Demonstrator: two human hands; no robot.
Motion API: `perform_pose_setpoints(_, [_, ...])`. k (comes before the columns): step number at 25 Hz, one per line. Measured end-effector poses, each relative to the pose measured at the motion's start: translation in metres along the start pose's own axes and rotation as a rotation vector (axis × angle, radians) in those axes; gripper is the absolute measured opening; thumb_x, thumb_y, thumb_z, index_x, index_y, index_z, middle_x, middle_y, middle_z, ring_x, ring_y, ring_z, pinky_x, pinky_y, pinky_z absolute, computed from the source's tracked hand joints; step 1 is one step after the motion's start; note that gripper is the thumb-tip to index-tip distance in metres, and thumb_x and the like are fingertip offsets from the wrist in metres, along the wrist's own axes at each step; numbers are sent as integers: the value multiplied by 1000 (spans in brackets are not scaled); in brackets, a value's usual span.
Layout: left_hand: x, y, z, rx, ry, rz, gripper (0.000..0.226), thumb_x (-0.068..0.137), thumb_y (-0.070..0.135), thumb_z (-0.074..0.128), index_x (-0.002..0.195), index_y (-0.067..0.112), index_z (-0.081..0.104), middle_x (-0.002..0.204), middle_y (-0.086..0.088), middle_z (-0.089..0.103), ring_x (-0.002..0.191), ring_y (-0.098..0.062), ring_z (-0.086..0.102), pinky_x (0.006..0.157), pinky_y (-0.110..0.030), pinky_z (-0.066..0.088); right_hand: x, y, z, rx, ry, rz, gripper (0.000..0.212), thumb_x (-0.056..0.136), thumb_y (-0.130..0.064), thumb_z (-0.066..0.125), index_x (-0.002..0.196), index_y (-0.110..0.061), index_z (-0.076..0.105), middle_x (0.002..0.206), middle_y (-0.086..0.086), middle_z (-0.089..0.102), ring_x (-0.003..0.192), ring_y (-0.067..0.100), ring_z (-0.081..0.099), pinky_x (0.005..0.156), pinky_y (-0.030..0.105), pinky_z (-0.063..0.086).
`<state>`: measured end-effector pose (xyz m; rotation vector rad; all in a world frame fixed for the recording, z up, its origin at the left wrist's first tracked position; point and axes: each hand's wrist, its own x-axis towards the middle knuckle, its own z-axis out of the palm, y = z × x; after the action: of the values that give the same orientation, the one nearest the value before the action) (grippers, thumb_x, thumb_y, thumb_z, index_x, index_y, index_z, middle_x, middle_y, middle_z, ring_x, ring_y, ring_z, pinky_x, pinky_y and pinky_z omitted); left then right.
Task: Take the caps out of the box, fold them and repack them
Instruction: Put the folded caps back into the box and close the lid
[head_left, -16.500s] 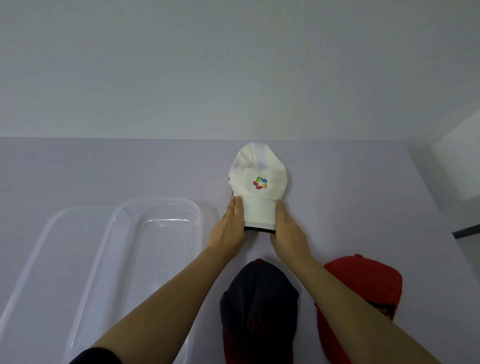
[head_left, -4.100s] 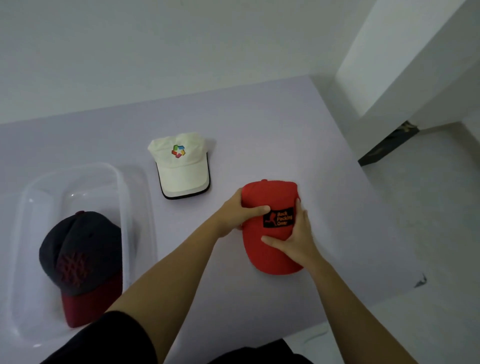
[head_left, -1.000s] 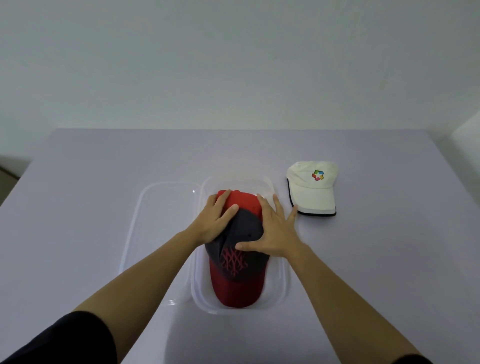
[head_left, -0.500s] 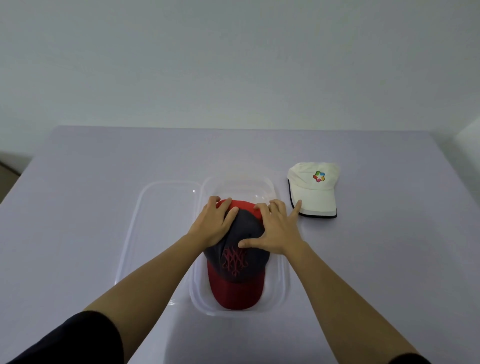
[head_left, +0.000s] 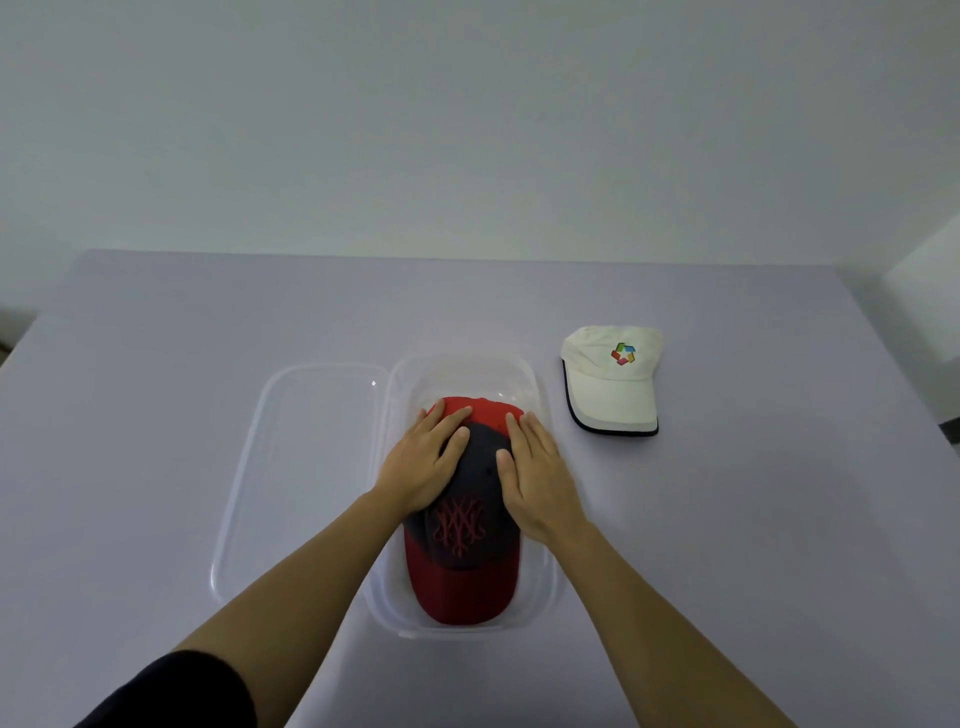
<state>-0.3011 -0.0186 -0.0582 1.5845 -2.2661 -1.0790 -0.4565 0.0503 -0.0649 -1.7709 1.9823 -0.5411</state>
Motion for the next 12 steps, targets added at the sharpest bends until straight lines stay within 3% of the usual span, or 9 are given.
perform_pose_setpoints(2, [1, -4, -1, 2, -33, 23, 45, 98, 47, 29, 143, 39, 32, 159, 1, 17, 148, -20, 8, 117, -38, 16, 0, 1, 3, 7, 25, 22, 71, 89, -49, 7, 149, -11, 13, 158, 6, -1, 145, 15, -10, 118, 33, -3])
perform_pose_setpoints(4, [0, -5, -1, 7, -38, 30, 46, 98, 48, 30, 143, 39, 32, 159, 0, 17, 147, -21, 9, 118, -38, 14, 1, 1, 4, 54, 26, 91, 61, 96, -43, 17, 149, -12, 13, 158, 7, -10, 145, 20, -12, 118, 35, -1])
perform_pose_setpoints(7, [0, 0, -3, 56, -60, 9, 51, 98, 48, 26, 147, 34, 24, 160, -1, 14, 148, -21, 6, 118, -37, 10, 1, 4, 3, 154, -7, 127, 55, 100, -35, 25, 149, -14, 13, 159, 4, -11, 146, 16, -4, 117, 29, 9])
perform_pose_setpoints(10, [-1, 8, -12, 69, -26, 61, 57, 99, 47, 22, 151, 26, 14, 160, 0, 9, 148, -16, 1, 119, -33, 5, -1, 2, -2, 335, 24, 170, 56, 100, -35, 25, 149, -19, 3, 159, -4, -9, 141, 1, -5, 111, 19, 5])
perform_pose_setpoints(12, [3, 20, -20, 26, 47, 120, 57, 100, 44, 22, 151, 21, 12, 160, 2, 9, 147, -11, 0, 118, -29, 3, -3, 3, -7, 494, 85, 243, 56, 100, -35, 24, 149, -22, -1, 159, -5, -5, 142, 1, -5, 115, 23, 2])
